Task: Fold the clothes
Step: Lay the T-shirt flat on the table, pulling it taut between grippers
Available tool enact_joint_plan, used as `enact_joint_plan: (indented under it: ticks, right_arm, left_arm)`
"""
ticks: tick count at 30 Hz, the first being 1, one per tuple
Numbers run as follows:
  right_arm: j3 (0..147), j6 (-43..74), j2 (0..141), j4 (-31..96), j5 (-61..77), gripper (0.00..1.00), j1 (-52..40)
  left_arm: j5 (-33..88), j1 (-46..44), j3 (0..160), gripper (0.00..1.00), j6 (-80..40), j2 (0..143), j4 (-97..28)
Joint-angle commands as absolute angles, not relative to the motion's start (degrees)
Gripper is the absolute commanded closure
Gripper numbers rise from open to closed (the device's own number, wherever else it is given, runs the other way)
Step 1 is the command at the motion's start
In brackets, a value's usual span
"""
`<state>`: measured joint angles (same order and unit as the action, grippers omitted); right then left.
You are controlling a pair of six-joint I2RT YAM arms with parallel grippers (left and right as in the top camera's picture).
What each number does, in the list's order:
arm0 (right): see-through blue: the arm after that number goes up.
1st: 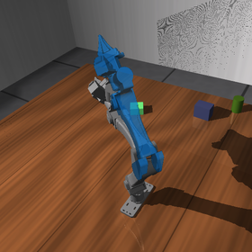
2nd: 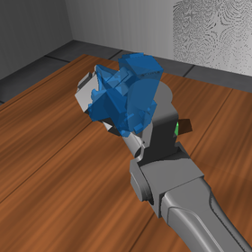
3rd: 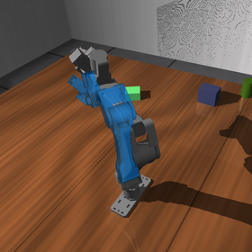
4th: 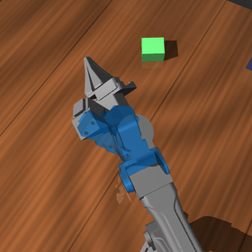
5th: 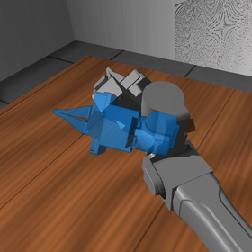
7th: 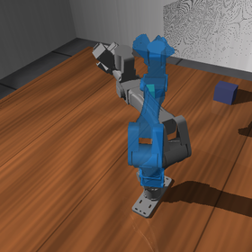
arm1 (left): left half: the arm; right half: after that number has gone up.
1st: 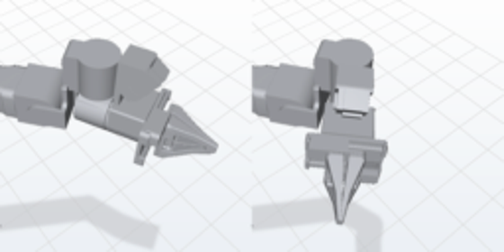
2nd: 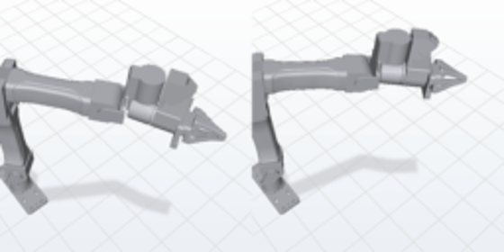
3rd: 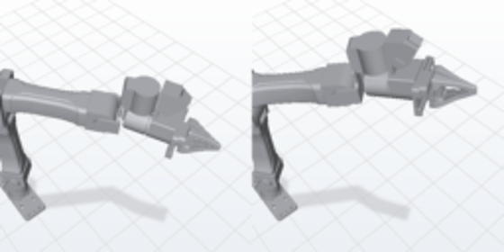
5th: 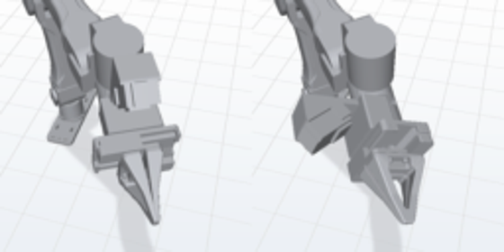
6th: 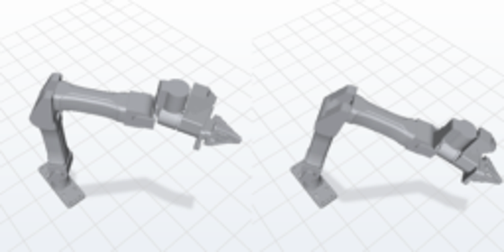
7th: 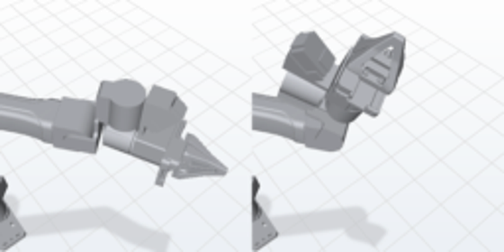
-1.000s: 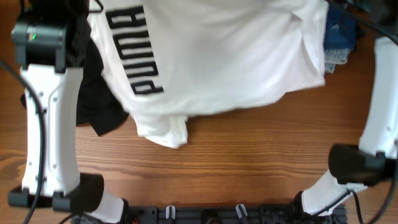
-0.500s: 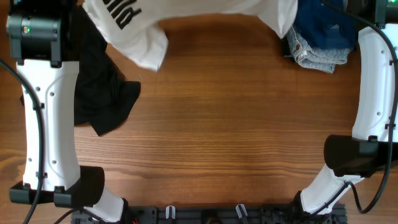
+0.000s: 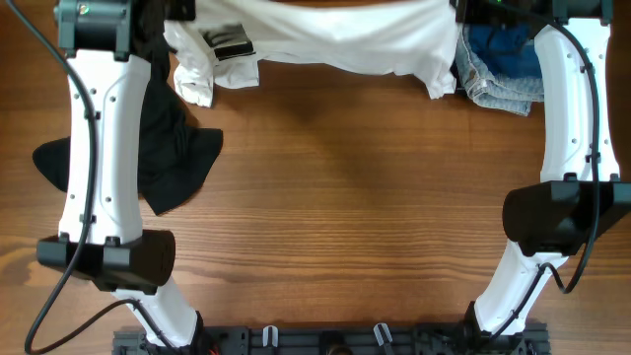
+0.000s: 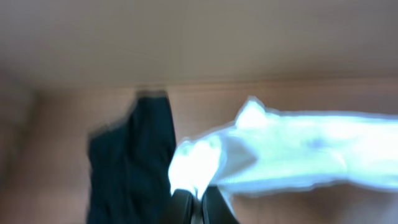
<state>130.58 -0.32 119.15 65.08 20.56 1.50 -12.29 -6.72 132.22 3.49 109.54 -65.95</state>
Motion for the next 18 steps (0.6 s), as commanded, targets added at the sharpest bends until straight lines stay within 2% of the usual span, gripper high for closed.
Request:
enact_joint_plan:
  ticks: [1,10,18]
  right_arm:
    - [131.13,-2.52,118.39,72.9,21.08,0.95,1.48]
    - [131.13,-2.57,117.89,88.31,19.73,0.95,1.56]
    - [125.38,3.29,109.23,92.16,13.93,0.96,1.56]
  left_arm:
    - [-7.49,-6.59,132.99,0.96,-3.64,108.42,-74.41]
    - [-1.08,-6.59,132.99,0.96,-7.88,108.33,-95.46]
    - [2.11,-6.63,123.98,0.96,-10.63,104.57,-96.53]
